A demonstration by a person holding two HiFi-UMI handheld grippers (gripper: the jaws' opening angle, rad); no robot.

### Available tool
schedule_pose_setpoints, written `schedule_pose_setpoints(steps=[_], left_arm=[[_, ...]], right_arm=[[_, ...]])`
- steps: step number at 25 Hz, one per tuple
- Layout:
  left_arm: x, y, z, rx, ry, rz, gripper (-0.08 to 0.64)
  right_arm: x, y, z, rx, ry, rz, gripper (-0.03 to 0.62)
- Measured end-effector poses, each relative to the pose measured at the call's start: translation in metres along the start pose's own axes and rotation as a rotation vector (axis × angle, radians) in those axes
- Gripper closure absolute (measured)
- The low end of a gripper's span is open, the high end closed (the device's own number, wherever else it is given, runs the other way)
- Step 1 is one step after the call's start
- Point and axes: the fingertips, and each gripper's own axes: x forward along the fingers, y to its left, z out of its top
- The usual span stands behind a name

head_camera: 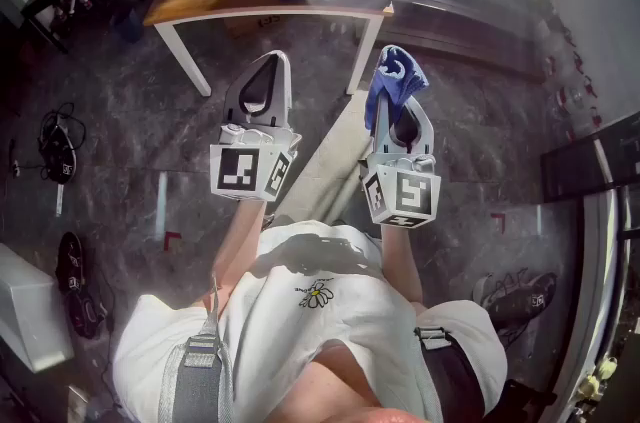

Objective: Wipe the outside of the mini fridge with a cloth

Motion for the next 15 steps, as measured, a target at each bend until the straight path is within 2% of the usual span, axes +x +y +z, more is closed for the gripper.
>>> schedule_pose_setpoints(steps=[15], left_arm=[[0.006, 0.005, -0.008, 0.003, 0.015, 0.028, 0.555]], right_arm=[[0.004, -0.025, -0.019, -0.004, 0.009, 0.001, 0.53]])
